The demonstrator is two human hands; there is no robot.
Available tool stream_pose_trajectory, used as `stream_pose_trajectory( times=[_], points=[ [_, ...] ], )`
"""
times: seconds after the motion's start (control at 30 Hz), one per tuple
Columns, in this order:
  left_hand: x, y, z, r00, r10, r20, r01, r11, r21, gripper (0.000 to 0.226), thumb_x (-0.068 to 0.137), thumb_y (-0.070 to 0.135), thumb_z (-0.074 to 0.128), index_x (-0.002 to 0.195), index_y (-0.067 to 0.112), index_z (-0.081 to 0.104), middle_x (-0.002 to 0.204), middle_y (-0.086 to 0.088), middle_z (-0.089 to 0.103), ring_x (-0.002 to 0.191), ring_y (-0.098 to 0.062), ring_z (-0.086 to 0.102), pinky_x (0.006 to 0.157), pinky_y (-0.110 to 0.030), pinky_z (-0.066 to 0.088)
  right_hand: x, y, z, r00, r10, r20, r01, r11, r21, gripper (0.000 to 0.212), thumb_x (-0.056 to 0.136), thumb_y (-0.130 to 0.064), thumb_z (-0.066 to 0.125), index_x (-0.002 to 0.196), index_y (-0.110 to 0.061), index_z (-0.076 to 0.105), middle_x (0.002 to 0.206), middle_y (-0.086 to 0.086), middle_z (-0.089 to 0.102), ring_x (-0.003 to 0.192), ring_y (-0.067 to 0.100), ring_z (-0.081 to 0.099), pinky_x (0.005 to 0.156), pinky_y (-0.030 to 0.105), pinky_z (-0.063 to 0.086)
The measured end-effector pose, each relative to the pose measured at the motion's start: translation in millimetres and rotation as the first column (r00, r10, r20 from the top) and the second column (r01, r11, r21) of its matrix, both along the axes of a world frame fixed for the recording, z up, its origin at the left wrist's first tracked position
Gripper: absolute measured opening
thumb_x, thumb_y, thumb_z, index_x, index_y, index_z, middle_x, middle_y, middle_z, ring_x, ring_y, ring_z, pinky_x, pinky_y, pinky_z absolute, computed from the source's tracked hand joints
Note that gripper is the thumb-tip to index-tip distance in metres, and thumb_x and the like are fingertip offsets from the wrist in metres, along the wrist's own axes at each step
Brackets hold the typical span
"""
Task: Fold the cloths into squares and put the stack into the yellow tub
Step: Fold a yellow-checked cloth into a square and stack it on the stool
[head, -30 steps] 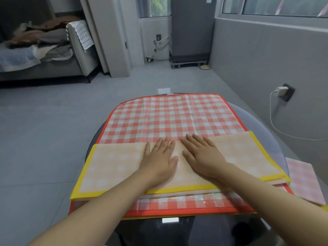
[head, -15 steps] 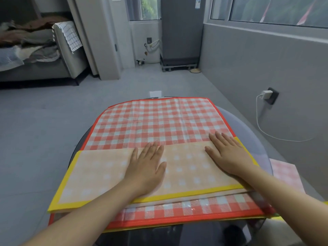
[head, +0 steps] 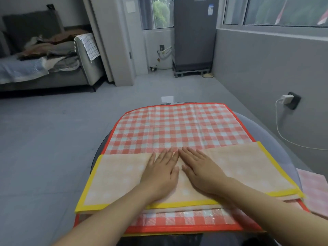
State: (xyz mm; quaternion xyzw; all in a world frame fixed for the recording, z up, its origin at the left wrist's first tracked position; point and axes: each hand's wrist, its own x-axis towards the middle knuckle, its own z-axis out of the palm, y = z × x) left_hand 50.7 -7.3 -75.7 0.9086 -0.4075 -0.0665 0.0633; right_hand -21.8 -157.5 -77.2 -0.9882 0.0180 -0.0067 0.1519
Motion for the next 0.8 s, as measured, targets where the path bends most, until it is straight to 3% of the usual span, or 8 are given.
stream_pose_trajectory(
  times=[0.1,0.37,0.57,0.63,0.7,0.8],
  points=[
    [10,21,-1,1.000,0.024,0.006,-0.024,1.000,0.007,0.055,0.100,0.042,0.012,0.151,0.030,-0.005,0.158,0.011,-0.012,0.143,-0.003,-0.016,0.118,-0.037,-0.011,-1,-1,-2,1.000,0.001,-0.029,-0.003,0.997,-0.078,0.083,0.077,-0.065,-0.009,0.150,-0.026,0.000,0.156,-0.009,-0.006,0.143,0.004,-0.011,0.116,0.024,-0.010],
    [44,96,-3,0.976,0.212,0.038,-0.213,0.977,0.016,0.056,0.099,0.048,0.009,0.150,0.034,-0.009,0.157,0.013,-0.014,0.144,-0.004,-0.016,0.118,-0.034,-0.011,-5,3,6,0.999,-0.005,-0.043,-0.001,0.992,-0.129,0.071,0.085,-0.060,-0.002,0.148,-0.029,-0.006,0.156,-0.011,-0.009,0.137,0.000,-0.017,0.113,0.023,-0.012],
    [53,110,2,0.980,0.199,-0.006,-0.198,0.978,0.064,0.058,0.099,0.050,0.012,0.150,0.032,-0.008,0.158,0.010,-0.014,0.144,-0.006,-0.017,0.117,-0.037,-0.014,-2,5,5,0.997,0.000,-0.075,-0.012,0.988,-0.153,0.091,0.071,-0.071,-0.020,0.149,-0.026,-0.006,0.157,-0.007,-0.007,0.143,0.007,-0.012,0.114,0.025,-0.010],
    [57,111,10,0.982,0.188,-0.032,-0.184,0.979,0.089,0.058,0.099,0.050,0.019,0.151,0.035,0.000,0.159,0.008,-0.008,0.145,-0.008,-0.014,0.116,-0.041,-0.016,3,9,10,0.995,-0.018,-0.102,0.006,0.994,-0.107,0.073,0.090,-0.062,0.008,0.150,-0.022,0.002,0.158,-0.003,0.000,0.145,0.012,-0.005,0.117,0.027,-0.003],
    [63,114,19,0.977,0.210,-0.032,-0.206,0.974,0.097,0.054,0.098,0.051,0.027,0.149,0.040,0.013,0.160,0.004,0.004,0.147,-0.013,-0.004,0.116,-0.044,-0.014,9,18,18,0.998,0.002,-0.061,-0.005,0.999,-0.046,0.060,0.096,-0.044,0.033,0.149,-0.020,0.017,0.157,-0.002,0.014,0.145,0.016,0.008,0.117,0.031,0.009],
    [70,120,29,0.969,0.238,-0.070,-0.236,0.971,0.024,0.056,0.093,0.052,0.042,0.145,0.039,0.028,0.147,0.003,0.028,0.139,-0.018,0.019,0.117,-0.038,0.010,16,38,25,0.996,0.088,0.035,-0.089,0.995,0.036,0.050,0.094,-0.038,0.044,0.141,-0.022,0.036,0.148,-0.006,0.036,0.133,0.015,0.031,0.106,0.024,0.021]
  ],
)
